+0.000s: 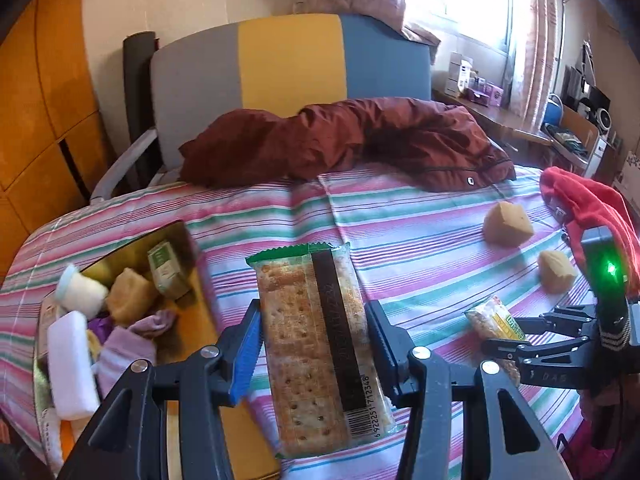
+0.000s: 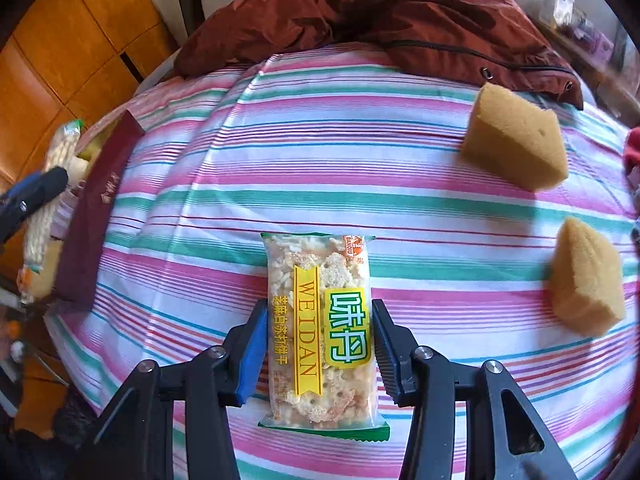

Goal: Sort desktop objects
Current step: 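Carry the cracker packet and WEIDAN packet over the gold tray with both tools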

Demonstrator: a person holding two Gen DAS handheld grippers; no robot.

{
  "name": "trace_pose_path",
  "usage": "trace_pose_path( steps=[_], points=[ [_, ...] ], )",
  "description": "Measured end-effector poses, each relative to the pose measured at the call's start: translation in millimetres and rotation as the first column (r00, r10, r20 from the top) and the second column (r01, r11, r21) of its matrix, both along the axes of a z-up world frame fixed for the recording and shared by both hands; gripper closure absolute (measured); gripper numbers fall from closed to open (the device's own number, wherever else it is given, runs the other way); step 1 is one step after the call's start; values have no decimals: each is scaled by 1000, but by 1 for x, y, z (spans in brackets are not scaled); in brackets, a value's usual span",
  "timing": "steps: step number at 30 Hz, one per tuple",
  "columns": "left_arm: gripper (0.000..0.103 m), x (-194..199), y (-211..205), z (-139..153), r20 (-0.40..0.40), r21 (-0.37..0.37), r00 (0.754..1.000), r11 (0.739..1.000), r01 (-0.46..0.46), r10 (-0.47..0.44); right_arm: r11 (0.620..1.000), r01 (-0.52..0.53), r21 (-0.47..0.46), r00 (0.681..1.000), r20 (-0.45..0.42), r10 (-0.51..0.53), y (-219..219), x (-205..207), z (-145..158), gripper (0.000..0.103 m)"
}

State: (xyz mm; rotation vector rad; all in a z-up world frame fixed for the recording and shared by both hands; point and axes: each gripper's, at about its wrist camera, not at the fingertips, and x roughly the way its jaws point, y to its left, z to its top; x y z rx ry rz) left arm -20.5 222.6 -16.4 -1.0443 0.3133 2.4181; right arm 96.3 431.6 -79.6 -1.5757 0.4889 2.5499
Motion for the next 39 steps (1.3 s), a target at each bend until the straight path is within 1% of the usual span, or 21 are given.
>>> trace_pose_path(
  steps=[6,12,17,22,25,33,36,38,39],
  points=[
    [53,-4,-32,6,-8,18,998,998,-57,58,993,17,-115,999,-35,-21,-21,-4,0,54],
    [53,-8,-63,11,-22,30,993,993,-115,115,979,-12,-202,994,-107,-10,-55,-11,16,54],
    [53,-11,-89,14,-33,47,986,986,-163,165,970,-67,-233,986,-163,29,-86,-22,38,54],
    [53,-16,-115,14,-28,59,975,974,-218,220,960,-127,-250,973,-222,71,-118,-38,60,54],
    [53,-20,-128,12,-21,63,968,967,-248,250,957,-153,-248,966,-241,92,-138,-48,69,54],
    [53,-31,-157,1,-2,57,950,949,-312,312,943,-202,-265,956,-262,132,-183,-72,79,54],
    [52,-39,-163,-6,16,46,943,942,-333,333,940,-200,-275,957,-258,128,-195,-82,78,54],
    [52,-44,-164,-12,35,33,944,943,-330,329,938,-202,-282,959,-249,131,-202,-88,75,52],
    [52,-45,-167,-13,39,40,940,940,-340,338,934,-199,-298,962,-240,128,-204,-91,71,51]
  ],
)
